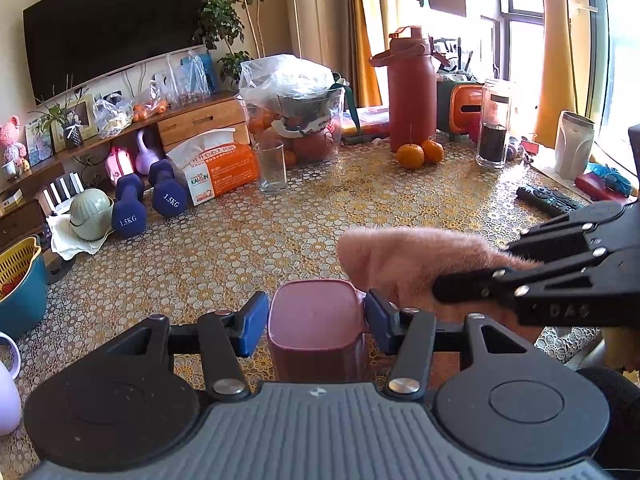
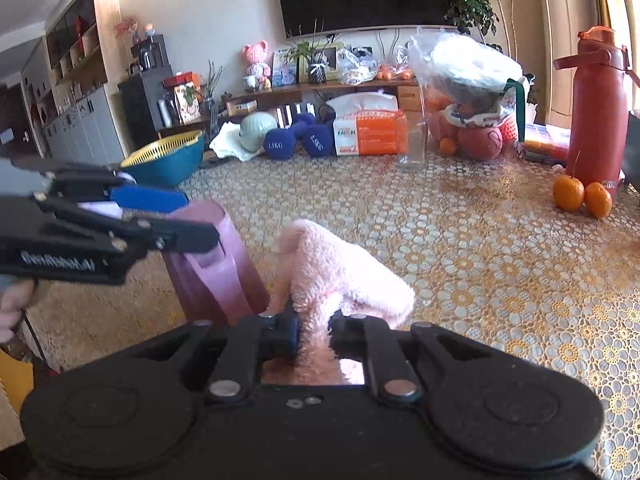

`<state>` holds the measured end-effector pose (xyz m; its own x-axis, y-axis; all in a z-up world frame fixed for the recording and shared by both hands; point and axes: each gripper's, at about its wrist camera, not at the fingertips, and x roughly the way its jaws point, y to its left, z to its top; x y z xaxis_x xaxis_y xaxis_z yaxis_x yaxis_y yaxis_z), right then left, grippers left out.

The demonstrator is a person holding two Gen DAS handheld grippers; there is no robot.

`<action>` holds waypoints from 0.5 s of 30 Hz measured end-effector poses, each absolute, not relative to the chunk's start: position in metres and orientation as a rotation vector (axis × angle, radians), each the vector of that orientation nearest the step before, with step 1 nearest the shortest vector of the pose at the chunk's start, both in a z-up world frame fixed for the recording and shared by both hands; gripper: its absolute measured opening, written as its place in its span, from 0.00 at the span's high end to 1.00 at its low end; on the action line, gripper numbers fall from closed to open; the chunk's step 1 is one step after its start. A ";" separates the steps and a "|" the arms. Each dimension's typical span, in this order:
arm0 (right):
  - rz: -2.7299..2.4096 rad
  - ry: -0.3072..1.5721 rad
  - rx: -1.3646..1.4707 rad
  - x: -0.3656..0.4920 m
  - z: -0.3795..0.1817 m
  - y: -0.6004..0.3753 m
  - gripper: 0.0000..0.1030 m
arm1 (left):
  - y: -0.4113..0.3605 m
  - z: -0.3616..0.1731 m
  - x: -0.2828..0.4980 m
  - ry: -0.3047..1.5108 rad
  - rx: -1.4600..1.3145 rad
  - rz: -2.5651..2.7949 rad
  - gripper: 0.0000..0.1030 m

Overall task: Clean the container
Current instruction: 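Wipe the cup's rim again with the towel in the right tool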

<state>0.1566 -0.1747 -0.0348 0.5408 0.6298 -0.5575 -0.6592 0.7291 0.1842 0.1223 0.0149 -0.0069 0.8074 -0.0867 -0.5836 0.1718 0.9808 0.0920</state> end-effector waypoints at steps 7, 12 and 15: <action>0.860 0.570 0.049 0.150 0.003 -0.176 0.89 | 0.015 -0.007 0.122 0.618 0.144 -0.139 0.49; 0.896 0.597 0.035 0.149 -0.005 -0.160 0.89 | 0.015 -0.007 0.122 0.618 0.144 -0.138 0.49; 0.889 0.621 0.019 0.150 -0.015 -0.157 0.89 | 0.015 -0.007 0.122 0.618 0.144 -0.138 0.49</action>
<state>0.1497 -0.1565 -0.0154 0.4677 0.7299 -0.4985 -0.7194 0.6420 0.2651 0.1224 0.0146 -0.0072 0.8067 -0.0858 -0.5847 0.1716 0.9808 0.0928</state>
